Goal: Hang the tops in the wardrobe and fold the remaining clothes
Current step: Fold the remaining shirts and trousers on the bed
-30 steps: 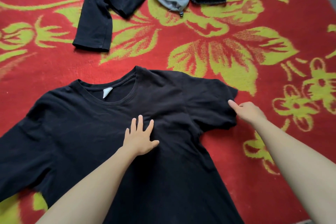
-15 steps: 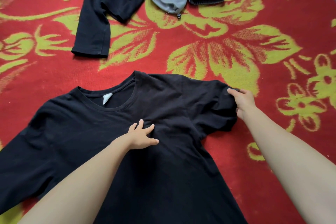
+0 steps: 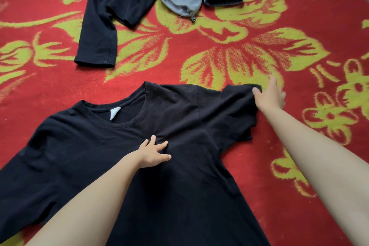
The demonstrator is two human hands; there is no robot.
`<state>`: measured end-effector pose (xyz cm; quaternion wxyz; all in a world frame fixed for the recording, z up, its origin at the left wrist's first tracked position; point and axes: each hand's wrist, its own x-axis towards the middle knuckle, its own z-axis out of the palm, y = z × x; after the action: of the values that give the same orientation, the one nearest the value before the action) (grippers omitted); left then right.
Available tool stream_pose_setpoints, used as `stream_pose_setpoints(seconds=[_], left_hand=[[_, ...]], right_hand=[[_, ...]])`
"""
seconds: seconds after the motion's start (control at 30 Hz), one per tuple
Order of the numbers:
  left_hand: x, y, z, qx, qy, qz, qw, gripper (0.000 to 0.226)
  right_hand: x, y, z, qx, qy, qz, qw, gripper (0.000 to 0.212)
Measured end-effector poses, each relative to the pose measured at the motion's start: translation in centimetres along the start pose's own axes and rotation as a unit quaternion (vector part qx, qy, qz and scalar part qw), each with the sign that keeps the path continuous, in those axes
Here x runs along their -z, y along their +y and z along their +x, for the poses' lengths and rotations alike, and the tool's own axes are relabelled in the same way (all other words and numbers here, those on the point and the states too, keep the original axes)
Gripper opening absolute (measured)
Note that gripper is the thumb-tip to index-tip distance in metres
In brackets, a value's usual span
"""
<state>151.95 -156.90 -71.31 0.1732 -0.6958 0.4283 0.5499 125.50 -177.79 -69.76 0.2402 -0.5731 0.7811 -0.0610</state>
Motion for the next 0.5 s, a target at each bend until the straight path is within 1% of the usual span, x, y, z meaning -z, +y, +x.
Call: stream_pose_setpoints(seconds=[0.03,0.07,0.1,0.17,0.23,0.3,0.33,0.4,0.47,0.5], left_hand=[[0.0,0.1,0.1,0.001,0.0,0.005,1.0,0.064],[0.1,0.2,0.1,0.003,-0.002,0.007,1.0,0.064],[0.1,0.2,0.2,0.004,-0.004,0.009,1.0,0.064],[0.1,0.2,0.5,0.007,-0.007,0.016,1.0,0.064],[-0.1,0.1,0.6,0.007,-0.005,0.03,1.0,0.064],[-0.2,-0.1,0.7,0.005,-0.001,0.033,0.999,0.064],[-0.3,-0.1,0.8,0.005,0.001,0.031,1.0,0.065],[-0.2,0.0,0.8,0.007,0.002,0.026,1.0,0.065],[-0.1,0.1,0.6,0.009,0.006,0.024,1.0,0.064],[-0.2,0.2,0.6,0.011,0.009,0.022,1.0,0.063]], right_hand=[[-0.5,0.6,-0.3,-0.041,-0.03,0.025,0.998,0.061],[-0.9,1.4,-0.9,-0.075,-0.044,0.048,0.995,0.065],[-1.2,2.3,-1.7,-0.094,-0.038,0.072,0.992,0.065],[-1.9,3.8,-3.9,-0.104,-0.023,0.093,0.99,0.064],[-2.9,4.6,-6.5,-0.097,-0.035,0.101,0.99,0.067],[-4.1,5.0,-8.2,-0.11,-0.057,0.128,0.984,0.067],[-4.4,5.0,-8.5,-0.125,-0.068,0.136,0.98,0.062],[-4.7,5.1,-8.6,-0.153,-0.084,0.153,0.973,0.043],[-4.4,5.3,-8.4,-0.164,-0.096,0.164,0.968,0.025],[-4.1,5.5,-8.3,-0.16,-0.101,0.17,0.967,0.029]])
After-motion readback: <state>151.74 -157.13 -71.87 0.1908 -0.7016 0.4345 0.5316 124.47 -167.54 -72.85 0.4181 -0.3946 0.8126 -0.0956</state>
